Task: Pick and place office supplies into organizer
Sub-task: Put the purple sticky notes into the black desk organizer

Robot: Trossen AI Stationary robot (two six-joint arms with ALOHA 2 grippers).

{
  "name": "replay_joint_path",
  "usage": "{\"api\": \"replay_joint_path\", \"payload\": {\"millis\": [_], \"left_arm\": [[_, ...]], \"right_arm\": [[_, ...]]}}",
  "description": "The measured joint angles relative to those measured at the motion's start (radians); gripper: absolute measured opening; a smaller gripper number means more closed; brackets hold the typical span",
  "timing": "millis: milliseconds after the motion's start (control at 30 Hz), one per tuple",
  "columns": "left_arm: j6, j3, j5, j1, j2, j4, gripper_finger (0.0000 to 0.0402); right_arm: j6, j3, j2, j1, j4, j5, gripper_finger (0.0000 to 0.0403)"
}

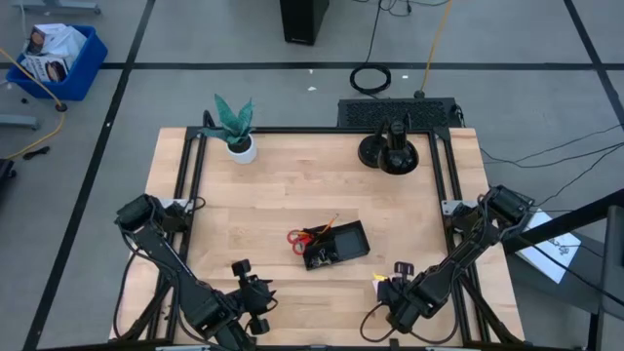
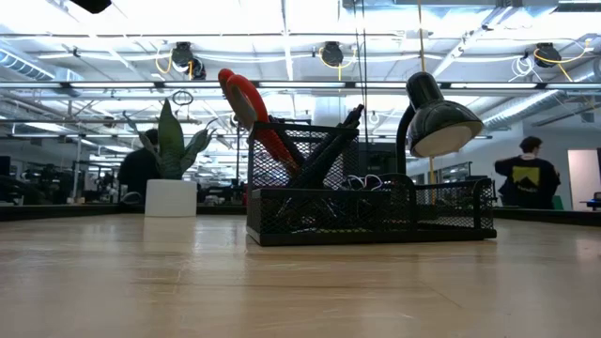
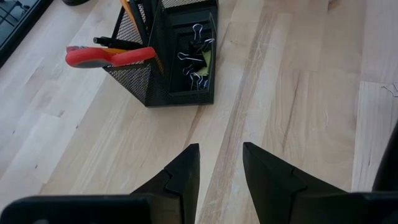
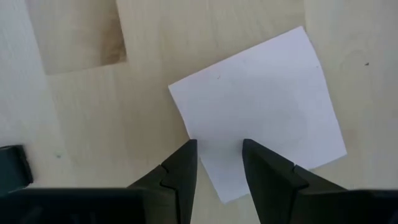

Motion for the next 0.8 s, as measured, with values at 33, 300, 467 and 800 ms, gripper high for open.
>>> {"api": "replay_joint_path", "payload": {"millis": [33, 300, 467, 800], "left_arm": [[0.000, 0.000, 0.000, 0.000, 0.000, 0.000, 0.0127], [0.000, 0.000, 0.000, 0.000, 0.000, 0.000, 0.0127], [-0.001, 0.000, 0.000, 0.000, 0.000, 0.000, 0.0127], [-0.002, 0.000, 0.000, 0.000, 0.000, 0.000, 0.0127]], "right_arm": [[-0.002, 0.000, 0.000, -0.001, -0.004, 0.001, 0.0120], [0.005, 0.001, -0.001, -0.015, -0.079, 0.004, 0.0118], [-0.007, 0.001, -0.001, -0.020, -0.138, 0.003, 0.0118], [-0.044, 0.001, -0.001, -0.020, -0.204, 0.037, 0.0116]]}}
